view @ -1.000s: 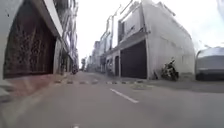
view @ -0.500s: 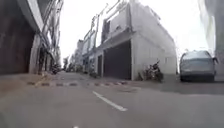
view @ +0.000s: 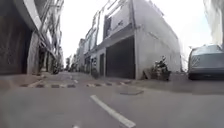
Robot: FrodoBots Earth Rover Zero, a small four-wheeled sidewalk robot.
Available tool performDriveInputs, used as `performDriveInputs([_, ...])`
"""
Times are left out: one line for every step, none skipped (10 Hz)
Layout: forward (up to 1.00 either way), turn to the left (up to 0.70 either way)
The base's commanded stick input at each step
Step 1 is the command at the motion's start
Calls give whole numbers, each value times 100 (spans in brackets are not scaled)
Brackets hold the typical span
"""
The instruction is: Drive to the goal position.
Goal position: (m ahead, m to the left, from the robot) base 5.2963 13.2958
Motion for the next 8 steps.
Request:
performDriveInputs([100,5])
performDriveInputs([100,5])
performDriveInputs([100,7])
performDriveInputs([100,13])
performDriveInputs([100,14])
performDriveInputs([100,33])
performDriveInputs([100,40])
performDriveInputs([100,40])
